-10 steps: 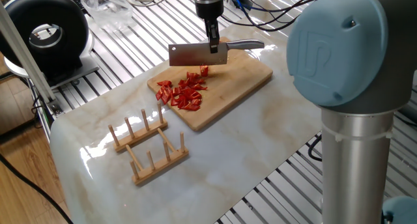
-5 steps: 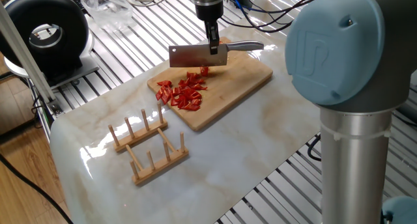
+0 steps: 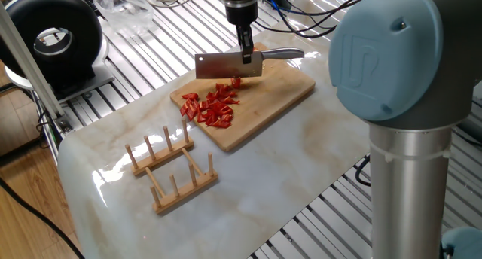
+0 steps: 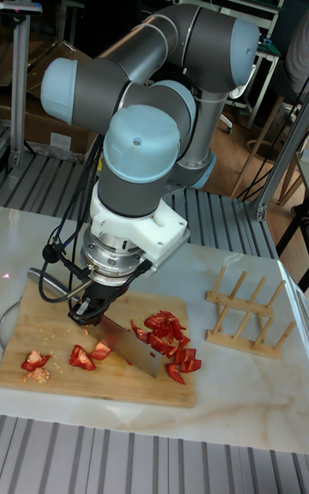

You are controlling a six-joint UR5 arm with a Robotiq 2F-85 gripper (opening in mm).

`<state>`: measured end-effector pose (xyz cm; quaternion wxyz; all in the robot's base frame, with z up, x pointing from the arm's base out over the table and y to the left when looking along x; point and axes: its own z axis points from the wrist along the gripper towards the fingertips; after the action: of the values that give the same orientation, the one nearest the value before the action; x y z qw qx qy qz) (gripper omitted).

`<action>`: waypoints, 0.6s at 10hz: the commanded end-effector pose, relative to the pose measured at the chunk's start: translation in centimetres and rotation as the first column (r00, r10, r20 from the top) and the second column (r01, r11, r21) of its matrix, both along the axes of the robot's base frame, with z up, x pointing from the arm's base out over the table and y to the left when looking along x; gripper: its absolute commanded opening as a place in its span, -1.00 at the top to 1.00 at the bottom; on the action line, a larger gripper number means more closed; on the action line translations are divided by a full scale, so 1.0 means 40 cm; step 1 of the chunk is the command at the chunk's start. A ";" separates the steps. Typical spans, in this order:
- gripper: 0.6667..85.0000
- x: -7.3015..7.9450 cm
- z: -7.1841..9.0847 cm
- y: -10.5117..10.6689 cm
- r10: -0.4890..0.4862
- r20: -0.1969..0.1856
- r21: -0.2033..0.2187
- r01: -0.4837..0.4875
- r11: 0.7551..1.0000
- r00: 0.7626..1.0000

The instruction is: Chop the chili peppers

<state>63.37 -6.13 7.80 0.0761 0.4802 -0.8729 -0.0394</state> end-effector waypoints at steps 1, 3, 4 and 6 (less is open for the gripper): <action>0.98 0.003 -0.002 0.005 0.011 -0.002 0.014 -0.011 1.000 1.000; 0.98 0.007 -0.008 0.006 0.008 -0.003 0.015 -0.008 1.000 1.000; 0.98 0.010 -0.013 0.007 0.008 -0.005 0.016 -0.008 1.000 1.000; 0.98 0.013 -0.023 0.007 0.021 -0.014 0.014 -0.021 1.000 1.000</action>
<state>63.63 -6.10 7.22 0.0797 0.4865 -0.8690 -0.0425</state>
